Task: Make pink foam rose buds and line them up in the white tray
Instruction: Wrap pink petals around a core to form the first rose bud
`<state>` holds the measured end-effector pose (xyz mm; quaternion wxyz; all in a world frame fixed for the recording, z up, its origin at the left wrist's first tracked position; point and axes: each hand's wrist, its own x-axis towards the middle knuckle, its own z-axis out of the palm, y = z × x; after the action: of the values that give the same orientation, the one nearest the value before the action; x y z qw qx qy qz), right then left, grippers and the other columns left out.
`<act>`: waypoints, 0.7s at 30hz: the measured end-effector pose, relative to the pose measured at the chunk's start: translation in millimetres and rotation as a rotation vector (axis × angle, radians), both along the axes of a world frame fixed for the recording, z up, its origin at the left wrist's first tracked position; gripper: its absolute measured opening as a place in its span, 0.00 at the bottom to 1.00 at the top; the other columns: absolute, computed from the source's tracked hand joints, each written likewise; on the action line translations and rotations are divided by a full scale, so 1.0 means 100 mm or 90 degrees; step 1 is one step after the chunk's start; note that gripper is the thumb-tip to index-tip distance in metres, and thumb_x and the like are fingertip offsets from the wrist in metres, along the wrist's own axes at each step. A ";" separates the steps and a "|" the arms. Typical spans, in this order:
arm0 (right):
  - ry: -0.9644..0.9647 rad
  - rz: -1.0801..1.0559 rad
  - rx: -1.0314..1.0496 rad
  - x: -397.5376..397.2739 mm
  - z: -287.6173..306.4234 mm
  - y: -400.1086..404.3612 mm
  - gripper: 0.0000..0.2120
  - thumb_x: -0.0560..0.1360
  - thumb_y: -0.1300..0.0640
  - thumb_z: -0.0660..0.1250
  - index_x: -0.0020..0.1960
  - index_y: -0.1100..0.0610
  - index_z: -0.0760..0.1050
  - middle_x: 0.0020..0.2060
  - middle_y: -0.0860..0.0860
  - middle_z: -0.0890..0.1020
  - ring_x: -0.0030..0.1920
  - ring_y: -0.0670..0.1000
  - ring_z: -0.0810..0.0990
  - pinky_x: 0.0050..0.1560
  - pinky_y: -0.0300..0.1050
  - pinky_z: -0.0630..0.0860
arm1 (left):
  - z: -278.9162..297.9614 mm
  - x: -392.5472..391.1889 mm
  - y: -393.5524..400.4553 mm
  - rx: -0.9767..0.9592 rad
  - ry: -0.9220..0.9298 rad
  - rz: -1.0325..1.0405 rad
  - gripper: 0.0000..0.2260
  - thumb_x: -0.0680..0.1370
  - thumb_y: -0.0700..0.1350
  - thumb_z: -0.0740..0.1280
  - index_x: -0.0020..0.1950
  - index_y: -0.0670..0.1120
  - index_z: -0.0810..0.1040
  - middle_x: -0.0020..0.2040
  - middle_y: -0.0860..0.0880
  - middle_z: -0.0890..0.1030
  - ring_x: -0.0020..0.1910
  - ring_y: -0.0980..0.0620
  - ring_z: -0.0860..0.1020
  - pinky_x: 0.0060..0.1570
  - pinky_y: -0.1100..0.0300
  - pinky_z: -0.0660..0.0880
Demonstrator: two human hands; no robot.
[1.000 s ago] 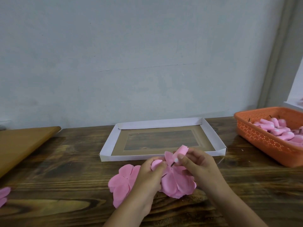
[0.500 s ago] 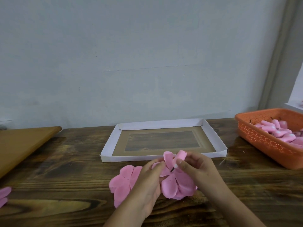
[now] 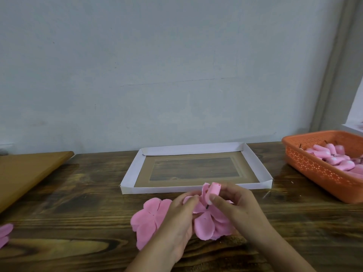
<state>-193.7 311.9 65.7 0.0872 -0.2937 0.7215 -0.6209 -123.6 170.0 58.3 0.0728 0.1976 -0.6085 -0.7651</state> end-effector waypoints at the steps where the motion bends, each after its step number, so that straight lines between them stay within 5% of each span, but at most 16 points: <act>1: 0.002 -0.001 0.001 0.00 0.00 0.00 0.08 0.78 0.60 0.69 0.53 0.50 0.84 0.46 0.45 0.87 0.49 0.46 0.85 0.55 0.52 0.82 | -0.01 0.00 0.00 0.003 -0.001 0.002 0.12 0.83 0.40 0.62 0.62 0.41 0.82 0.55 0.37 0.86 0.55 0.38 0.85 0.58 0.34 0.79; 7: 0.011 -0.025 0.005 -0.02 -0.02 0.00 0.08 0.78 0.59 0.70 0.50 0.49 0.85 0.45 0.43 0.87 0.49 0.45 0.84 0.53 0.49 0.82 | -0.02 -0.01 -0.03 0.025 -0.003 0.039 0.11 0.84 0.42 0.62 0.63 0.42 0.81 0.54 0.40 0.86 0.54 0.41 0.86 0.58 0.39 0.81; 12: 0.013 -0.001 0.014 -0.02 -0.07 0.00 0.08 0.77 0.57 0.72 0.53 0.47 0.85 0.47 0.42 0.87 0.51 0.46 0.85 0.50 0.44 0.83 | 0.06 0.03 0.01 0.048 0.027 -0.011 0.14 0.85 0.43 0.60 0.65 0.39 0.80 0.58 0.37 0.85 0.59 0.37 0.83 0.62 0.33 0.77; 17: 0.006 -0.033 -0.001 -0.05 -0.09 -0.01 0.11 0.74 0.58 0.75 0.50 0.42 0.86 0.62 0.43 0.81 0.63 0.43 0.78 0.63 0.50 0.76 | 0.17 0.14 0.04 0.025 0.079 -0.111 0.21 0.87 0.46 0.53 0.62 0.33 0.81 0.59 0.32 0.83 0.60 0.28 0.79 0.60 0.28 0.75; 21: 0.017 0.013 -0.023 -0.06 -0.08 0.02 0.14 0.75 0.61 0.74 0.53 0.43 0.85 0.51 0.44 0.87 0.54 0.44 0.84 0.55 0.46 0.81 | 0.21 0.17 0.09 0.000 0.079 -0.125 0.21 0.87 0.48 0.55 0.63 0.34 0.80 0.58 0.32 0.83 0.59 0.27 0.79 0.58 0.25 0.72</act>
<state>-200.0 313.6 57.9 0.0784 -0.3113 0.7079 -0.6291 -106.6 179.0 79.7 0.0353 0.0893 -0.6190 -0.7795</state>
